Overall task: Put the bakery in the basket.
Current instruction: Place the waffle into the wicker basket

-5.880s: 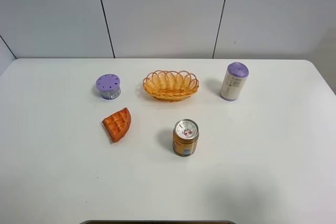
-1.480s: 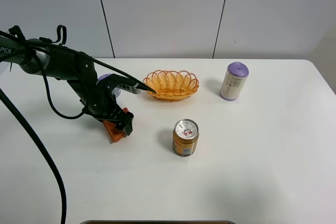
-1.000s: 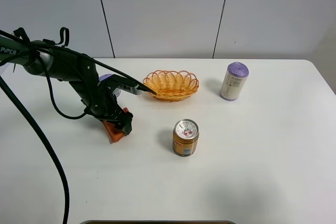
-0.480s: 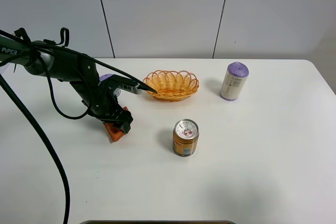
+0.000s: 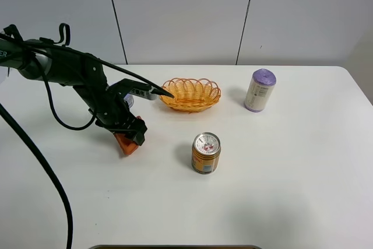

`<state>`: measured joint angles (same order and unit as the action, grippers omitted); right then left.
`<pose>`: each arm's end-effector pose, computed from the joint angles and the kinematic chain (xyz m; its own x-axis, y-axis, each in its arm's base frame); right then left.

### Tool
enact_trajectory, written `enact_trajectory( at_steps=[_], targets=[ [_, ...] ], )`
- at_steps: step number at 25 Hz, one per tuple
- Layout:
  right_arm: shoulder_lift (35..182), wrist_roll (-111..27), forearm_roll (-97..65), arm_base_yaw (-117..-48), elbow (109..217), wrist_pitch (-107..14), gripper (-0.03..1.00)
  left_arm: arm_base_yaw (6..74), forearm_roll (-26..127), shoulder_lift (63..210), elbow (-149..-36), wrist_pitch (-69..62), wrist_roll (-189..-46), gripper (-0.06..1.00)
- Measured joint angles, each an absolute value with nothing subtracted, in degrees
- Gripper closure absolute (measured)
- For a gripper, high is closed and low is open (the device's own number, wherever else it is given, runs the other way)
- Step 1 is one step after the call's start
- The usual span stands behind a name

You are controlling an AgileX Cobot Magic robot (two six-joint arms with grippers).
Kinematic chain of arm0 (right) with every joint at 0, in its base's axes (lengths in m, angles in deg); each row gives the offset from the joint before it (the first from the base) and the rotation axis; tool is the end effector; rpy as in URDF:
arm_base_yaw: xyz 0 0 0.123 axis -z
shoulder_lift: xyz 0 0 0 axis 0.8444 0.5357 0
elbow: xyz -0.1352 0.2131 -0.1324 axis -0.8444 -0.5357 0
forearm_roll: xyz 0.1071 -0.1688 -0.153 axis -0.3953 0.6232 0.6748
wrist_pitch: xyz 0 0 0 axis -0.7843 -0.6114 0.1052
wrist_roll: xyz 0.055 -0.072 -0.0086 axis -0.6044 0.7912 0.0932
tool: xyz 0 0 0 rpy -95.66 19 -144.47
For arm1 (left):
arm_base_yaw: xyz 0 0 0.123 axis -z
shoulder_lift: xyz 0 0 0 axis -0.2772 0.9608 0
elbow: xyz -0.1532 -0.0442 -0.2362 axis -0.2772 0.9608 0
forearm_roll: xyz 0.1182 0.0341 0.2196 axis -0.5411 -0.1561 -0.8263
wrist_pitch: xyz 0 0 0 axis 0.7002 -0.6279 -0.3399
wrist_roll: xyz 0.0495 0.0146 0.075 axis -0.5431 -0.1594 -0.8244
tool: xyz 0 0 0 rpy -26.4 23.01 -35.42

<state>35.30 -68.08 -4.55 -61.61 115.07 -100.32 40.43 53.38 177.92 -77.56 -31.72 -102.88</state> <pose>-0.0141 -0.0061 0.2910 -0.4312 -0.0026 -0.9023 -0.0070 1.0000 0.0004 0.3288 -0.1636 0.1171 -0.8335 0.4861 -0.2626 0.5277 0.8412 -0.1178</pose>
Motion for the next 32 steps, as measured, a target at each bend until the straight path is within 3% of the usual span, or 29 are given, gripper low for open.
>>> enact_trajectory(
  at_steps=[7,17,32],
  targets=[
    [35.30,-68.08,-4.55,-61.61,115.07,-100.32,0.05,40.43,53.43,172.09,-78.29,-33.10,-102.53,0.24],
    [35.30,-68.08,-4.55,-61.61,115.07,-100.32,0.05,42.05,53.33,171.16,-89.22,-36.05,-102.50,0.24],
    [35.30,-68.08,-4.55,-61.61,115.07,-100.32,0.05,45.10,55.21,182.66,-105.53,-31.60,-102.50,0.24]
  ],
)
